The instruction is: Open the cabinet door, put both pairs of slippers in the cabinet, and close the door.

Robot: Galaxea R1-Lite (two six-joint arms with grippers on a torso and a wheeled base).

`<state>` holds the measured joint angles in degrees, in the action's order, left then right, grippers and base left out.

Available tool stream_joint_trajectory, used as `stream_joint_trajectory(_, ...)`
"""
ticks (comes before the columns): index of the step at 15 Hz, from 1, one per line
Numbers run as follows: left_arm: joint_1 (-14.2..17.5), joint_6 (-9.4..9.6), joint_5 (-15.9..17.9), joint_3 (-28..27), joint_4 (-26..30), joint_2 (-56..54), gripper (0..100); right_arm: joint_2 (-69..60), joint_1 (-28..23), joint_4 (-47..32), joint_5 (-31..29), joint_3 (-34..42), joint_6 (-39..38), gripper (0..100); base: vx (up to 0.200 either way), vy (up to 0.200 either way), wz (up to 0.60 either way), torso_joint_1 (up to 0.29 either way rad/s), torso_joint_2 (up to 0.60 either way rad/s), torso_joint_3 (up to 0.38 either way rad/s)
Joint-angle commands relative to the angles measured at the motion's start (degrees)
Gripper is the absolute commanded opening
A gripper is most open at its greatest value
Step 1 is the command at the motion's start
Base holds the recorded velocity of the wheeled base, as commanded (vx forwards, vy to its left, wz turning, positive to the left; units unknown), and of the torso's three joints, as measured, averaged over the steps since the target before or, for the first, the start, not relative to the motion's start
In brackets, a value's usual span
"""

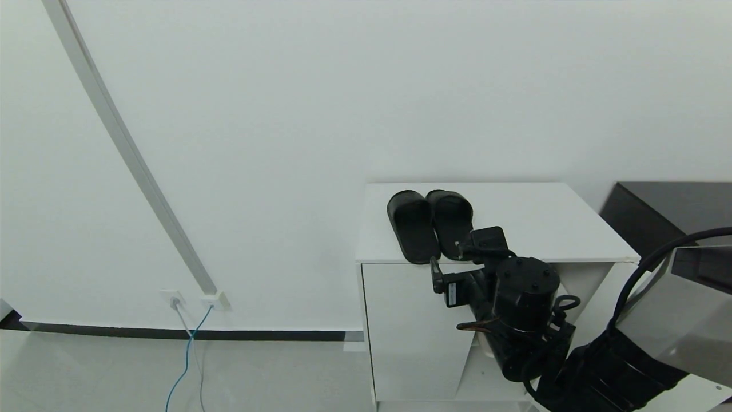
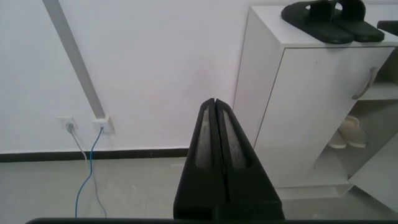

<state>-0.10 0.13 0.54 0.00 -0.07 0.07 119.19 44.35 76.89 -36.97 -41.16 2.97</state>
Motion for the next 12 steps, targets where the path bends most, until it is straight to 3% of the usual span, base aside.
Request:
stream_joint_trajectory(1,0.0,0.22,0.0,0.0,0.0,0.0,0,0.2,-0.1,0.1,0.7,0.0,0.0,100,0.0,0.0,0.0,0.168,-0.36,-0.193)
stream_joint_trajectory(4,0.0,-0.31,0.0,0.0,0.0,0.0,0,0.3,-1.6,-1.7,1.8,-1.9,0.0,100,0.0,0.0,0.0,0.165,-0.37,-0.189)
stream_joint_trajectory(9,0.0,-0.4,0.0,0.0,0.0,0.0,0,-1.6,-2.6,-22.6,1.9,-13.8,-7.9,100,0.0,0.0,0.0,0.064,-0.14,-0.069)
stream_joint_trajectory(12,0.0,-0.4,0.1,0.0,0.0,0.0,0,-5.8,-1.6,-36.4,2.9,-15.4,-15.4,100,0.067,0.0,0.0,0.002,0.0,0.001)
